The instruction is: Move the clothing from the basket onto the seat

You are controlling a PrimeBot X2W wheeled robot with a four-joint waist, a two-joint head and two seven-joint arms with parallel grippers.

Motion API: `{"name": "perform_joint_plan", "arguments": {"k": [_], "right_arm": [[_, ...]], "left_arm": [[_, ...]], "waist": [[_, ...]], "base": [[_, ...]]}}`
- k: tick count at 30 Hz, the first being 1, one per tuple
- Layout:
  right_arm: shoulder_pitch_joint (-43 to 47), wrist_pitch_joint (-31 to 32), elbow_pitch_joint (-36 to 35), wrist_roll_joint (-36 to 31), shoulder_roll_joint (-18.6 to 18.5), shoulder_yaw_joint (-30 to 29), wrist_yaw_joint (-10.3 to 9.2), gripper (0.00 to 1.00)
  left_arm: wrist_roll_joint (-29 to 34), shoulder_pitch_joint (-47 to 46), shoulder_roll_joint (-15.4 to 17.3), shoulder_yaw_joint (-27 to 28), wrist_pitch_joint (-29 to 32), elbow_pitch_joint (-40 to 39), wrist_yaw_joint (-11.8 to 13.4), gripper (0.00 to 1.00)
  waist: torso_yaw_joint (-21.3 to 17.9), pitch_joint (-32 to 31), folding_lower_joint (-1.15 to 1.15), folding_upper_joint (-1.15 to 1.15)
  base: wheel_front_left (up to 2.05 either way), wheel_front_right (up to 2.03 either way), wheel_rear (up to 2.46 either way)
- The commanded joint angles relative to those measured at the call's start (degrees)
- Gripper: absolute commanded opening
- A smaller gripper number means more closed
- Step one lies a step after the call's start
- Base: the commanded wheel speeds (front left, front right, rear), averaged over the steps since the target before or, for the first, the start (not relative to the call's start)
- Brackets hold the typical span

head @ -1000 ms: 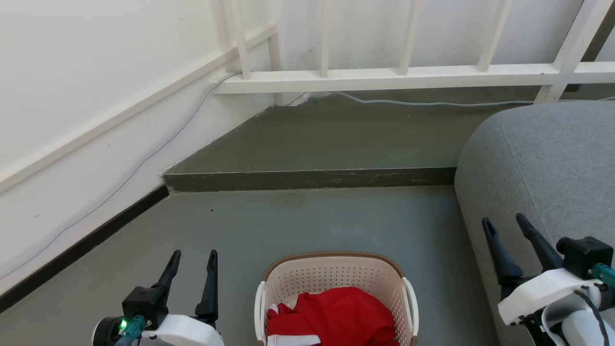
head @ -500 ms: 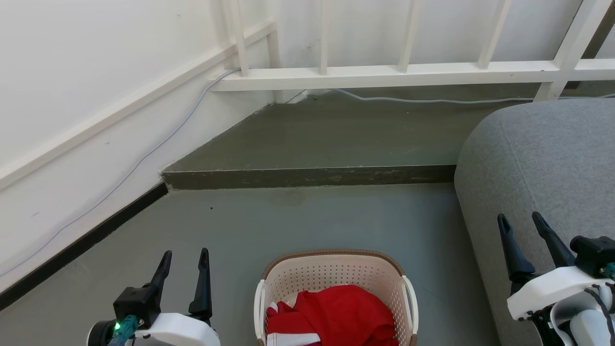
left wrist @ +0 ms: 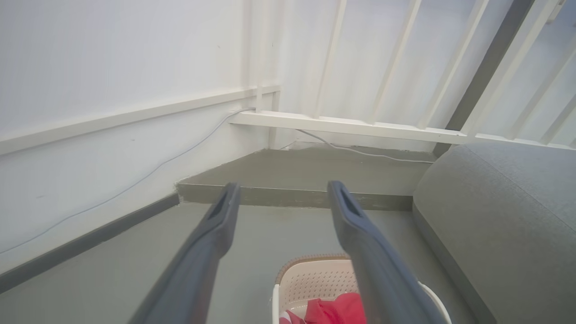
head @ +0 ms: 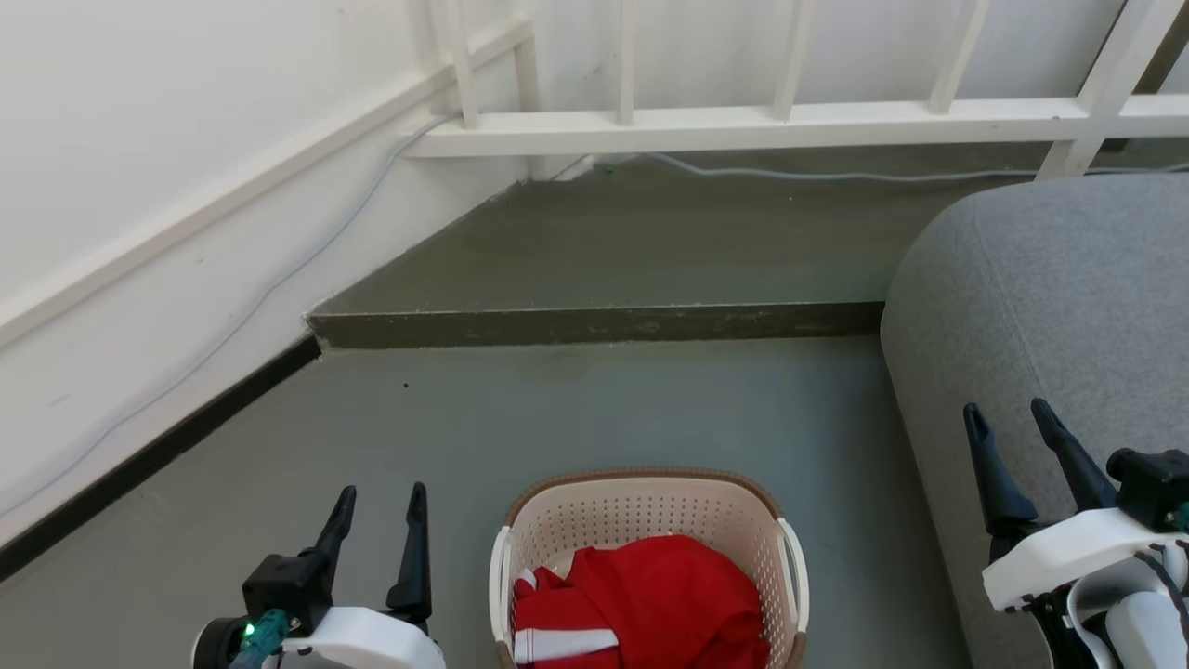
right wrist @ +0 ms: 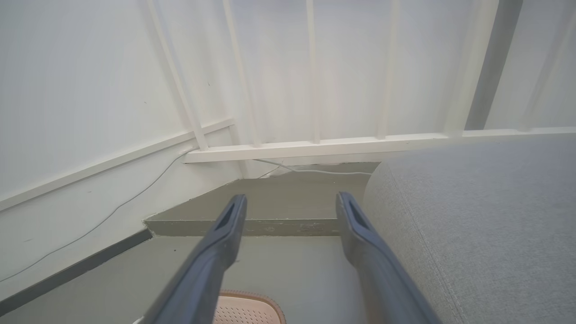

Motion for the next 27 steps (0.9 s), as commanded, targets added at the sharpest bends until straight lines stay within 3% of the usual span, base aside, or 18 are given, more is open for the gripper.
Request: {"name": "perform_joint_plan", "arguments": {"k": [1,6,27], "right_arm": [[-1.75,-0.78,-1.69,-0.25,-1.4,0.73,0.41,1.0],[-3.26,-0.78,-3.81,0.54,-2.6,0.6,0.41,1.0],[-15.05,-0.78,-13.28,3.54,-7.86,0.06,0.41,1.0]], "left_arm": [[-0.39,-2.9,0.44,1.18,-0.77,-1.6,0.27,1.0],[-2.27,-4.27,0.44,-1.93,-0.77,-2.73,0.51,1.0],[-5.35,-18.45,0.44,-18.39,-0.77,-0.12,7.04,1.0]], "waist": [[-0.19,0.85,0.0,0.0],[-0.78,4.65,0.0,0.0],[-4.24,25.48,0.0,0.0]], "base": [[0.0,0.0,0.0],[0.0,0.0,0.0],[0.0,0.0,0.0]]}}
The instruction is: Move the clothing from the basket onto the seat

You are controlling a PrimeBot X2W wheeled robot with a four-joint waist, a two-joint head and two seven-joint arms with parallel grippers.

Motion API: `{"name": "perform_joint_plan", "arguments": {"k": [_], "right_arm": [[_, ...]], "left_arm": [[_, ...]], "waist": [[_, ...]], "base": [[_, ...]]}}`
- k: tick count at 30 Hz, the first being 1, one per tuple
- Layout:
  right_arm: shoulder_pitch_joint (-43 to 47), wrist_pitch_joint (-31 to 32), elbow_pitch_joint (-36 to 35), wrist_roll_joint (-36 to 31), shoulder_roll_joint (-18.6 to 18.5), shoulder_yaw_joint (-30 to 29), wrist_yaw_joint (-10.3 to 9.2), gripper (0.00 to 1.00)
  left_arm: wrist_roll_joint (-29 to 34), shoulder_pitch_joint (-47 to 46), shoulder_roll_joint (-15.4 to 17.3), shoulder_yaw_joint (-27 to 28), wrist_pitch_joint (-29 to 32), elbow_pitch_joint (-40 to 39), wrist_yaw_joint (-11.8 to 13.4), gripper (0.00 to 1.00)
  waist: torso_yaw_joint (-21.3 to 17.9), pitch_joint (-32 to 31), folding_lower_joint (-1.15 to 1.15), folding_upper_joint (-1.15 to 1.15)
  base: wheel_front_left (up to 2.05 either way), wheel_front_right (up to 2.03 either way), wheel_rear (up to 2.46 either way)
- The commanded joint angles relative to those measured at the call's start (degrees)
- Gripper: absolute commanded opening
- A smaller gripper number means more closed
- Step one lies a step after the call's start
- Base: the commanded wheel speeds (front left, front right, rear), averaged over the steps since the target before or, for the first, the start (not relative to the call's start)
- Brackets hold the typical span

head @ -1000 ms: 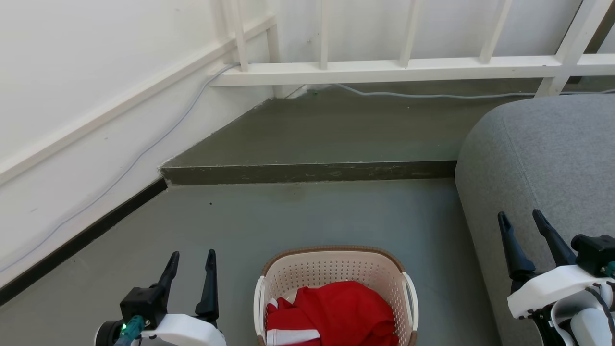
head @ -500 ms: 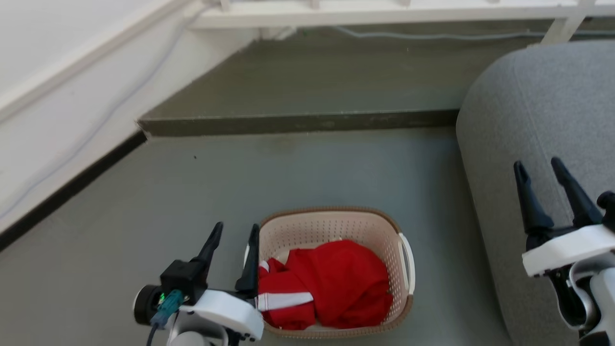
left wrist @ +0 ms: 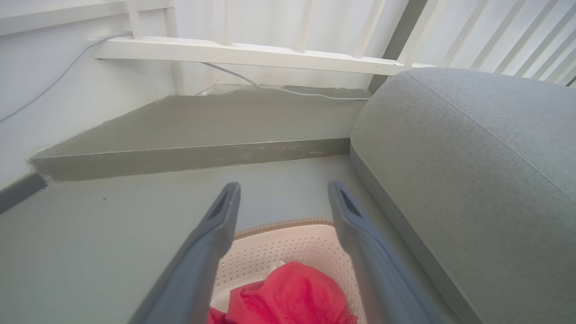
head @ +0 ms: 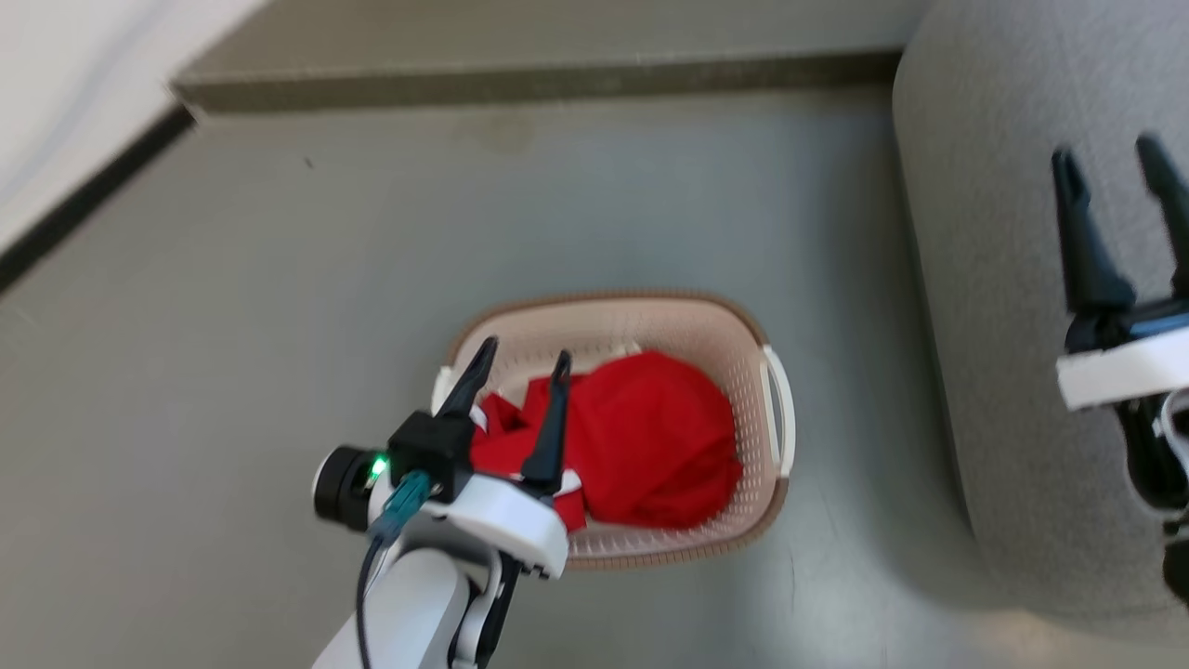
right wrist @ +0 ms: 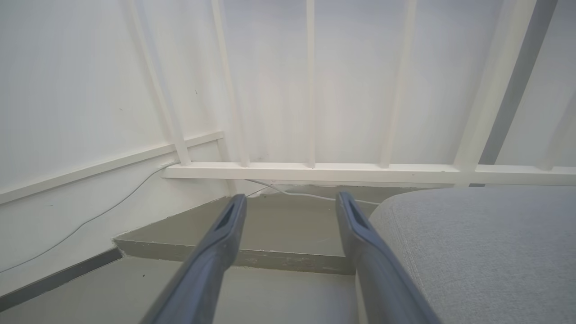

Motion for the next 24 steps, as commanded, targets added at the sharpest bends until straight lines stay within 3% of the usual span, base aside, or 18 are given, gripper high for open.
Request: {"name": "perform_joint_plan", "arguments": {"k": [1,12,24], "right_arm": [[-2.02,-0.75,-2.85,0.51,-1.71,0.66,0.41,1.0],[-7.77,-0.75,-7.83,1.54,-2.35,0.36,0.41,1.0],[-13.51,-0.76,-13.25,2.94,-1.54,1.4,0.41,1.0]], "left_arm": [[-0.48,-3.32,0.29,0.03,-0.6,-0.07,0.77,1.0],[-1.01,-12.98,0.29,-8.47,-0.6,8.96,0.37,1.0],[-6.43,-29.79,0.29,-23.65,-0.39,29.32,-2.63,1.0]], "waist": [[-1.28,5.26,0.0,0.0],[-3.1,14.54,0.0,0.0],[-7.9,24.39,0.0,0.0]], "base": [[0.0,0.0,0.0],[0.0,0.0,0.0],[0.0,0.0,0.0]]}}
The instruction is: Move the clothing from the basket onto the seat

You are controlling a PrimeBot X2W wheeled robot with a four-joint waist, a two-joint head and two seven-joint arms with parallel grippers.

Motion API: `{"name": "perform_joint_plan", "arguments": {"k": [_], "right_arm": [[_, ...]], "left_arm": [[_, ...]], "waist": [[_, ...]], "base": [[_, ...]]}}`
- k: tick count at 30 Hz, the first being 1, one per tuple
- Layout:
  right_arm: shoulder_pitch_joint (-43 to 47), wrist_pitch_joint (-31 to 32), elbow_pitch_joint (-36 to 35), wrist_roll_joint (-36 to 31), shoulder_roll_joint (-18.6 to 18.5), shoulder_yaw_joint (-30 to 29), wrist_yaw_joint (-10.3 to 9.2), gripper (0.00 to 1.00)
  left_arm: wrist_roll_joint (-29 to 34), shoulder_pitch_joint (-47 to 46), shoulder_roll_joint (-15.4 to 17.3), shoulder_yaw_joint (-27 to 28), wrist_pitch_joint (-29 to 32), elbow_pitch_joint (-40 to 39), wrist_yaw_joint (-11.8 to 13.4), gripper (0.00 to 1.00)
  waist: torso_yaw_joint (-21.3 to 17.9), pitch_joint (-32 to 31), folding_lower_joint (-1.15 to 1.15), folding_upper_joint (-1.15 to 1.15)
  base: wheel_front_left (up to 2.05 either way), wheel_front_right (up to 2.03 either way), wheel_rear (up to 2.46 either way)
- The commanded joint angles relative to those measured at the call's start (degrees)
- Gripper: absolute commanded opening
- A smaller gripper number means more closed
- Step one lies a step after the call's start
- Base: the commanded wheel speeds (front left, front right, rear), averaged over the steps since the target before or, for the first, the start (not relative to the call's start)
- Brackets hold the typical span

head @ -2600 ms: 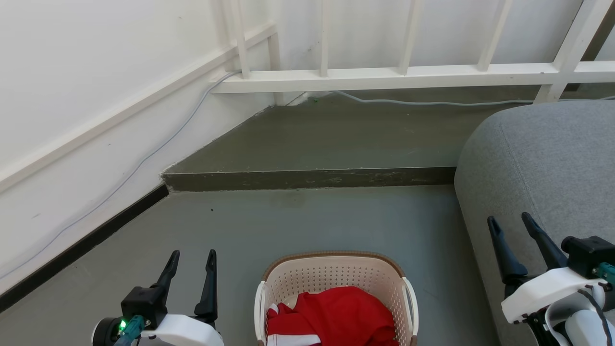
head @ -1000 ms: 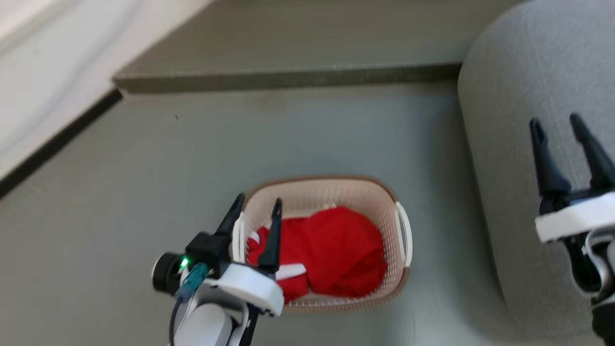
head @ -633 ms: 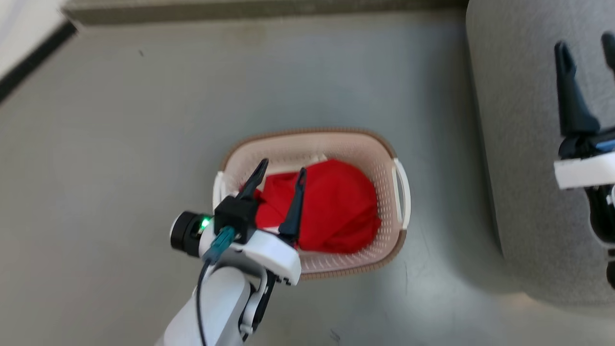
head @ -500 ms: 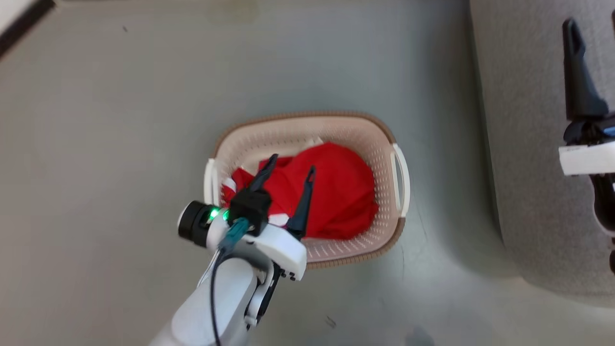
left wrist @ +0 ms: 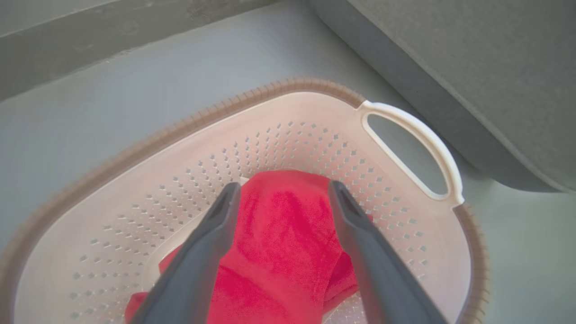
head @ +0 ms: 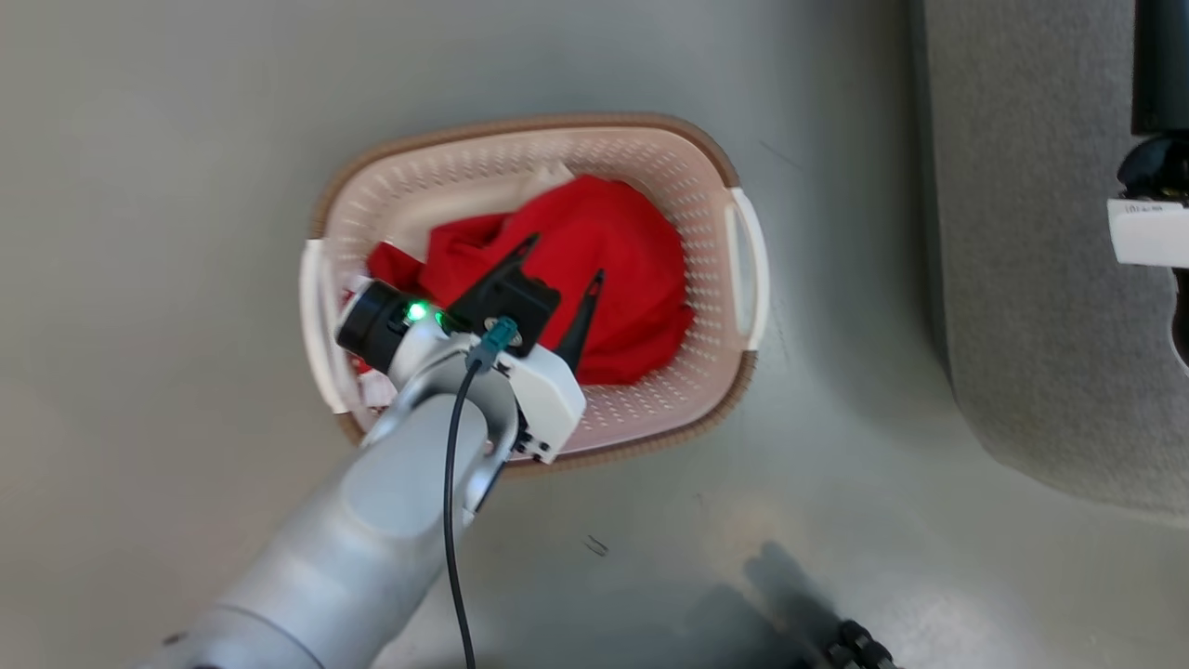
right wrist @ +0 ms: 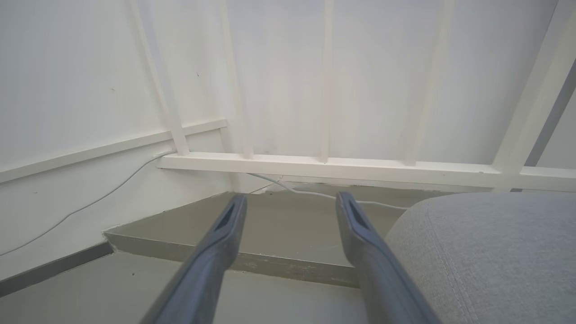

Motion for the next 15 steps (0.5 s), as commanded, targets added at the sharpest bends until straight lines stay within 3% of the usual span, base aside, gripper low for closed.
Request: {"name": "perform_joint_plan", "arguments": {"k": [1,10,15], "right_arm": [[0.1,-0.59,-2.08,0.51,-0.23,0.64,0.41,1.0],[-2.62,-0.59,-4.79,1.26,2.38,2.0,0.41,1.0],[-3.29,-0.59,-5.71,1.6,4.22,2.69,0.41,1.0]], "left_arm": [[-1.33,-1.73,0.19,-1.04,0.37,0.96,-0.87,1.0],[-5.0,-11.39,0.19,-9.84,8.29,9.5,-2.0,1.0],[-4.93,-16.06,0.19,-12.7,11.1,13.24,-0.89,1.0]], "waist": [[-2.29,2.34,0.0,0.0],[-6.64,7.22,0.0,0.0],[-8.71,8.95,0.0,0.0]], "base": [[0.0,0.0,0.0],[0.0,0.0,0.0],[0.0,0.0,0.0]]}}
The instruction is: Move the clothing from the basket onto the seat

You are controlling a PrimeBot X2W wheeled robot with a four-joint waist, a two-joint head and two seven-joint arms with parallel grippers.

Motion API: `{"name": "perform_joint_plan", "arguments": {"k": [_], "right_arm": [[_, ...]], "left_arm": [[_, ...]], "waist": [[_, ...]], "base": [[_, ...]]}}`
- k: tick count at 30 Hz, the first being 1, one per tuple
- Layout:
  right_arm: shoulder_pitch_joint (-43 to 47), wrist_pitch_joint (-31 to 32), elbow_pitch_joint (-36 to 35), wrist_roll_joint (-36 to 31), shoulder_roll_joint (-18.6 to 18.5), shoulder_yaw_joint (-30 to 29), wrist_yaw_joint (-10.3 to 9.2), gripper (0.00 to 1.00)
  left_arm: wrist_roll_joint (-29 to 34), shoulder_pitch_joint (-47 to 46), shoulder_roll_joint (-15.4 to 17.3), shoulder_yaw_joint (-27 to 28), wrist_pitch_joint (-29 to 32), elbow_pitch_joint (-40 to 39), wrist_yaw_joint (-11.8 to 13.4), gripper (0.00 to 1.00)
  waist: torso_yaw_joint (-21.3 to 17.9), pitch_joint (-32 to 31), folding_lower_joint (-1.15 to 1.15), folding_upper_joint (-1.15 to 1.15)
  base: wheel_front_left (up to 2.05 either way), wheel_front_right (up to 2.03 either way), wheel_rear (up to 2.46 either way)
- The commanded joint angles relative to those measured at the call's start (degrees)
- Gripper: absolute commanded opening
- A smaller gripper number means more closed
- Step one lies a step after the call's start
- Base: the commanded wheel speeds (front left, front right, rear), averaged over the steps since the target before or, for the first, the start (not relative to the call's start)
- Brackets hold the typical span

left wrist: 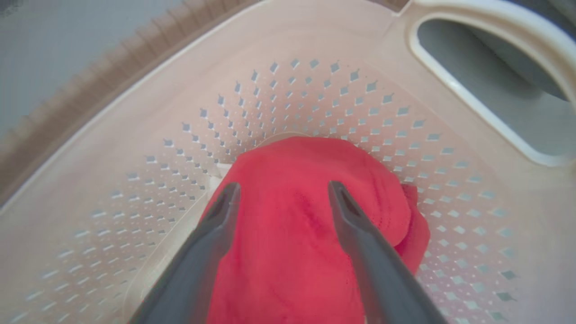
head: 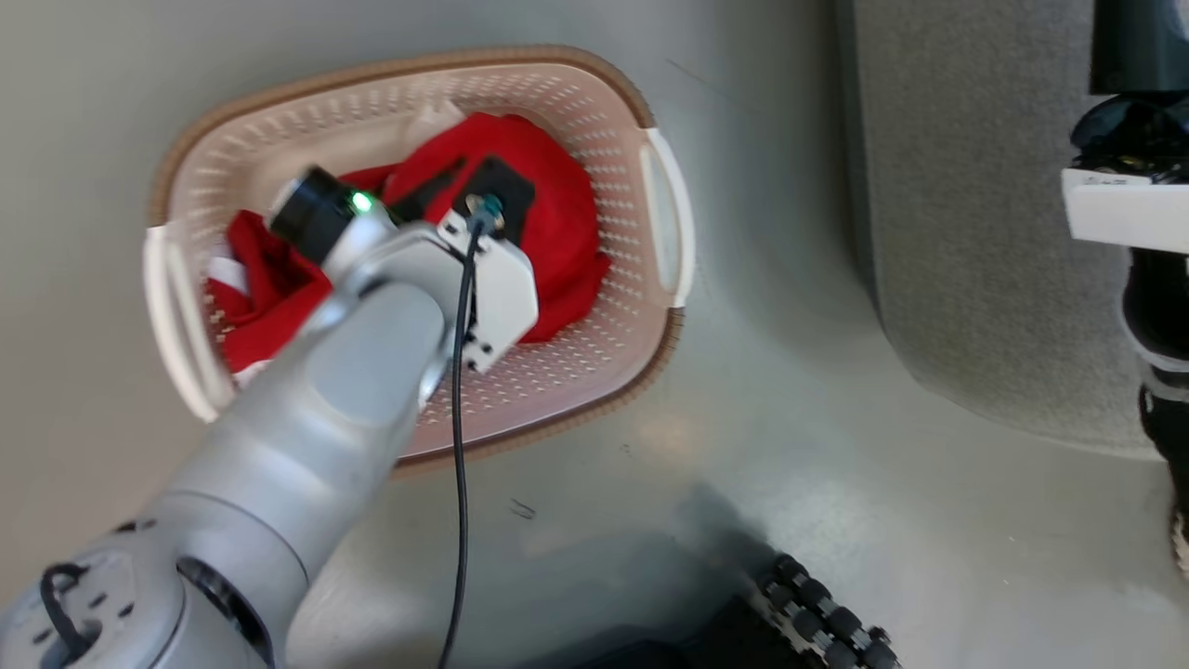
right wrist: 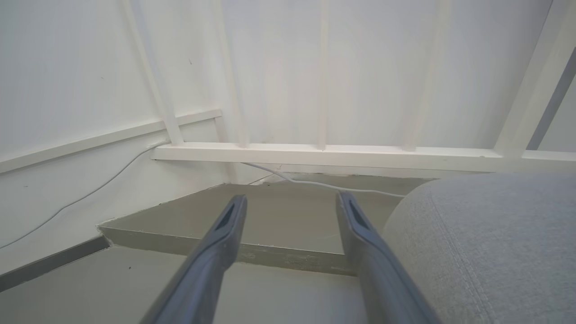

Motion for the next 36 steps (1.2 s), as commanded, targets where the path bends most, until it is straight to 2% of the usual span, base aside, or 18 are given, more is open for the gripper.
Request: {"name": "perform_joint_plan", "arguments": {"k": [1,13,21,22,23,36], "right_arm": [[0.76,-0.58,-1.86,0.64,-0.08,0.57,0.41,1.0],[-0.25,-0.58,-3.04,0.99,1.91,1.62,0.41,1.0],[-0.15,-0.58,-3.71,0.98,2.76,2.02,0.41,1.0],[-0.12,-0.58,-3.79,0.98,2.84,2.02,0.41,1.0],[-0.11,-0.58,-3.89,0.98,2.9,1.99,0.41,1.0],[0.9,-0.58,-2.59,0.02,1.41,1.7,0.41,1.0]], "left_arm": [[-0.03,-1.84,-0.22,-0.34,0.55,0.56,0.78,1.0],[0.34,-6.17,-0.22,-4.81,10.02,6.02,-1.2,1.0],[-0.22,-6.82,-0.22,-5.69,14.49,7.14,-0.13,1.0],[-0.54,-6.66,-0.22,-5.69,14.81,6.98,-0.29,0.75],[-0.94,-6.48,-0.22,-5.61,14.74,6.73,-0.39,0.0],[-5.74,-2.38,-0.22,-5.0,9.51,2.46,0.22,0.0]], "waist": [[-1.5,1.3,0.0,0.0],[-3.86,3.41,0.0,0.0],[-4.58,3.93,0.0,0.0],[-4.62,3.94,0.0,0.0],[-4.67,3.94,0.0,0.0],[-2.04,-0.03,0.0,0.0]], "base": [[0.0,0.0,0.0],[0.0,0.0,0.0],[0.0,0.0,0.0],[0.0,0.0,0.0],[0.0,0.0,0.0],[0.0,0.0,0.0]]}}
